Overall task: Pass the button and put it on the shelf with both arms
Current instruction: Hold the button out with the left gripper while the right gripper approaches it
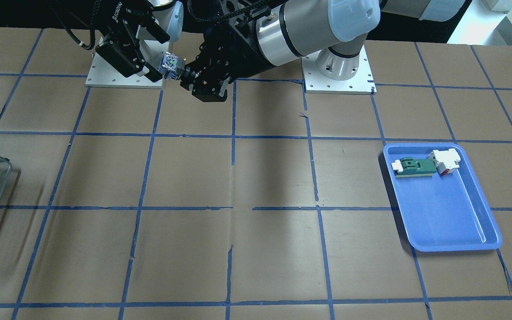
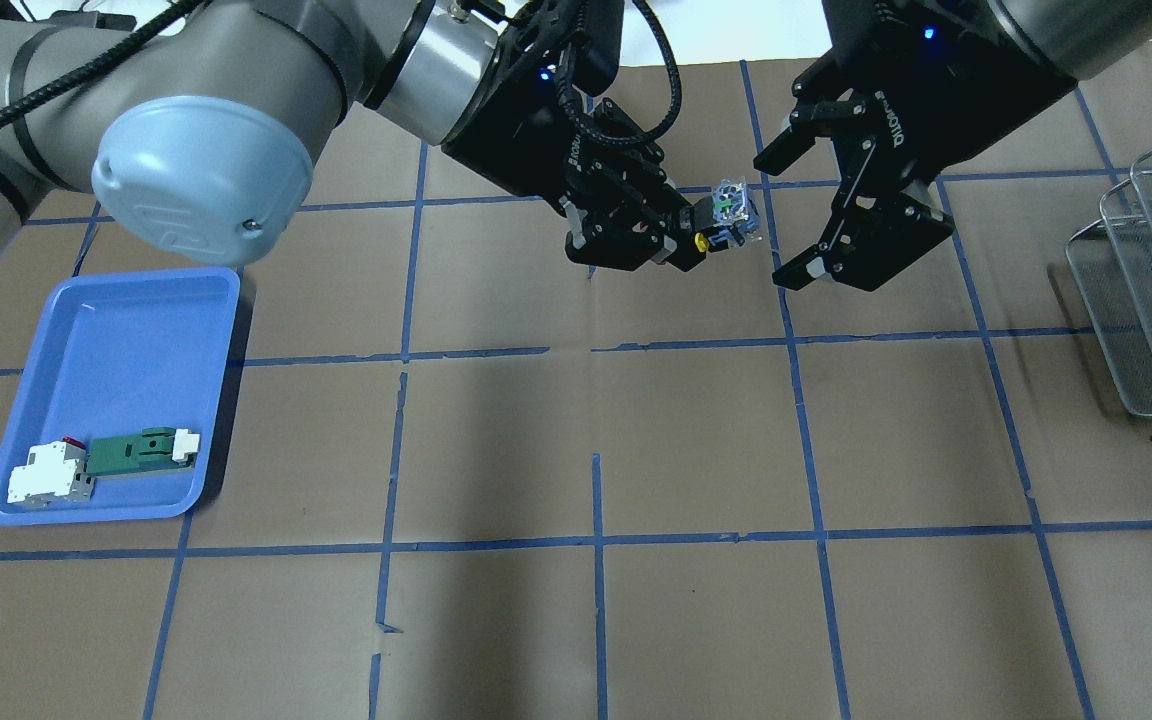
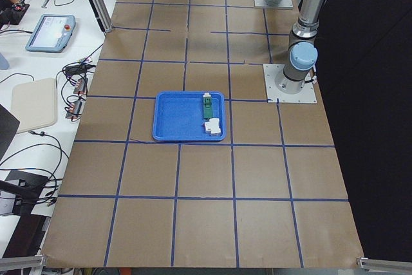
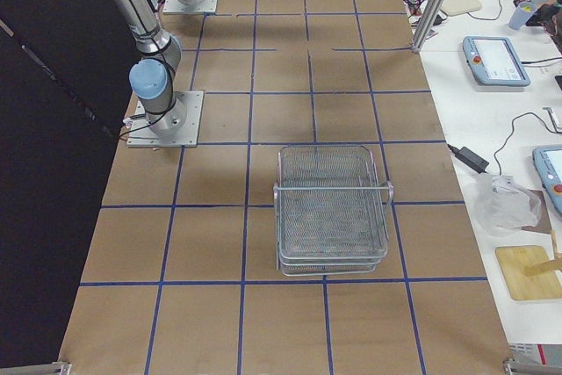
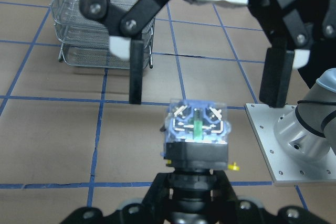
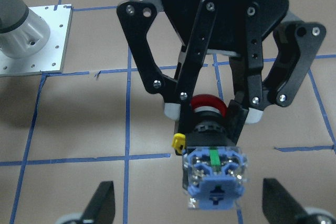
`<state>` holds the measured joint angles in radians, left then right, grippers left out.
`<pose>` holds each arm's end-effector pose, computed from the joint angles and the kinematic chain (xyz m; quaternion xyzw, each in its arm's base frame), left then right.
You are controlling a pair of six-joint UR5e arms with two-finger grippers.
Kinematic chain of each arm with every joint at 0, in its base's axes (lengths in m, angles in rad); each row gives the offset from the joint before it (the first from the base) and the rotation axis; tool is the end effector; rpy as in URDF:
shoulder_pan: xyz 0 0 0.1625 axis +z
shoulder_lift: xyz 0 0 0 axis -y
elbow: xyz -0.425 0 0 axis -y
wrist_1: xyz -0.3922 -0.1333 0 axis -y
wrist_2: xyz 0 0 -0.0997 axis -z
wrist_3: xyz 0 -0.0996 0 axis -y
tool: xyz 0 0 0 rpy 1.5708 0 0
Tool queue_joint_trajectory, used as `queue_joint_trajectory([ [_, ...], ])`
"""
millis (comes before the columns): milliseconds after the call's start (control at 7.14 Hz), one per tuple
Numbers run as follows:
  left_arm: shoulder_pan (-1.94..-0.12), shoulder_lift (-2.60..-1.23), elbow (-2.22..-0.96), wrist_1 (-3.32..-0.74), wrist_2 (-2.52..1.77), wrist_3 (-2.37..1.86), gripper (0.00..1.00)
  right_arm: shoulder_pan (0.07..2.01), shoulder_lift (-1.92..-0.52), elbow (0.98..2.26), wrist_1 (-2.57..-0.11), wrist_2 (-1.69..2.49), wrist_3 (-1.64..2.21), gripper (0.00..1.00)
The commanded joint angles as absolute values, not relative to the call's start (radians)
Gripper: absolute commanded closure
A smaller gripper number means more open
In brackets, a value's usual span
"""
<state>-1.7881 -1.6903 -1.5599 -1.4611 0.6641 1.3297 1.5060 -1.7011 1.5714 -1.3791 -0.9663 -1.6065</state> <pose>-0.3232 -0.4820 0.4807 -0.6282 -0.6430 0.2317 0.3717 0.1618 -0.4395 0.5467 -0.6582 0.6909 -0.2008 0.2215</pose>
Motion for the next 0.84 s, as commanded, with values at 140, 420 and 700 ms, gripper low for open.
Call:
queue_joint_trajectory([
  [140,-1.792,-1.681,-1.563,-1.445,0.644,1.273,1.00,1.506,-1.706,1.575,-1.381,-0.930,-1.595,0.00],
  [420,-1.795,-1.671,-1.565,-1.447,0.644,1.275,1.00,1.508,-1.703,1.575,-1.387,-0.930,-1.597,0.04],
  [700,-1.796,-1.666,-1.571,-1.447,0.626,1.275,1.00,1.506,-1.703,1.568,-1.428,-0.940,-1.612,0.99],
])
